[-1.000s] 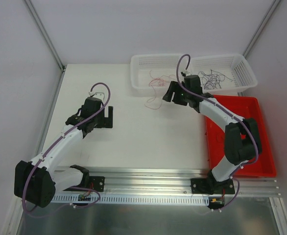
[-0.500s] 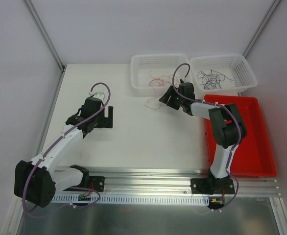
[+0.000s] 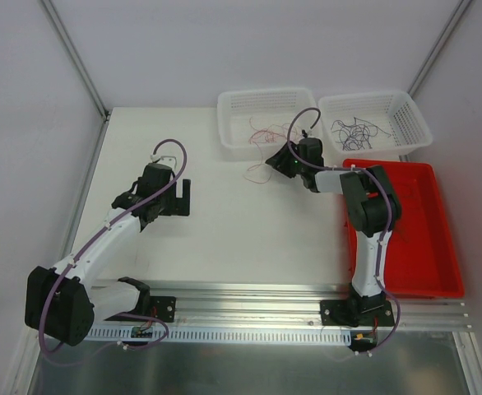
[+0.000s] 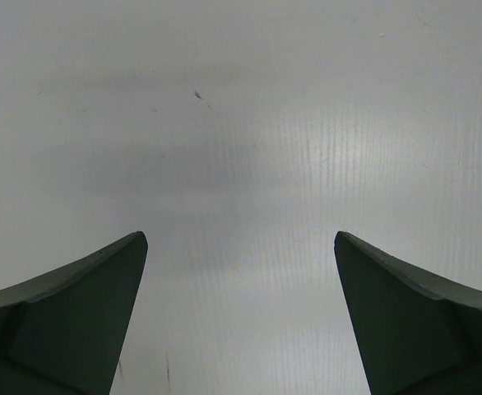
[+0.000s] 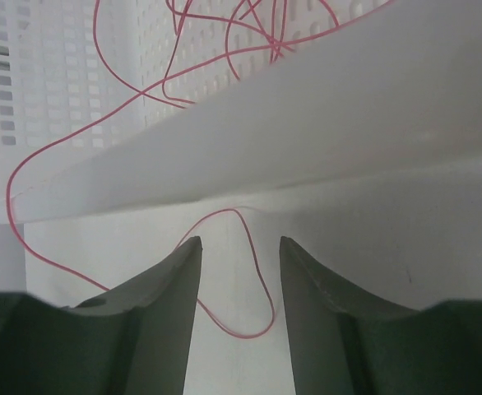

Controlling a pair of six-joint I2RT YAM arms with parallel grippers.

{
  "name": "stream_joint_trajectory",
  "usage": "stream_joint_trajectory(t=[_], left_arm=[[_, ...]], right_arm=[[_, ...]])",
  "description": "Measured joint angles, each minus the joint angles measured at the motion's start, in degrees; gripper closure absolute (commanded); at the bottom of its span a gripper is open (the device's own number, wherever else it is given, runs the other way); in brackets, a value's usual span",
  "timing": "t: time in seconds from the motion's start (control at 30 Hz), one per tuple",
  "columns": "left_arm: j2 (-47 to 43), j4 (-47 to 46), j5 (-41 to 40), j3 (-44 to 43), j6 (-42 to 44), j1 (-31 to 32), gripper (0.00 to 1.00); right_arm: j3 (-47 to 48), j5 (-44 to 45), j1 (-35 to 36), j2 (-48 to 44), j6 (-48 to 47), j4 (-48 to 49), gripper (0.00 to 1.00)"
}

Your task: Untangle the cables

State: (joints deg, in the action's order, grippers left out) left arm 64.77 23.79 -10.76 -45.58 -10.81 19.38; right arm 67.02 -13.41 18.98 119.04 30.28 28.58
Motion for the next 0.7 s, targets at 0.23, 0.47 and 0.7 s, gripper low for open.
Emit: stream_joint_trajectory(t=[0.23, 0.47, 0.7], left_arm=[[0.2, 0.0, 0.0, 0.0, 0.2, 0.0, 0.01], [0.2, 0.0, 0.0, 0.0, 0.2, 0.0, 0.01], [0.2, 0.0, 0.0, 0.0, 0.4, 0.0, 0.01]], right_arm=[[-1.3, -1.2, 0.4, 0.3, 0.4, 3.3, 0.64], [-3.2, -2.1, 1.7, 0.3, 0.4, 6.3, 0.73], [-4.3, -2.5, 2.0, -0.4, 0.1, 5.4, 0.89]])
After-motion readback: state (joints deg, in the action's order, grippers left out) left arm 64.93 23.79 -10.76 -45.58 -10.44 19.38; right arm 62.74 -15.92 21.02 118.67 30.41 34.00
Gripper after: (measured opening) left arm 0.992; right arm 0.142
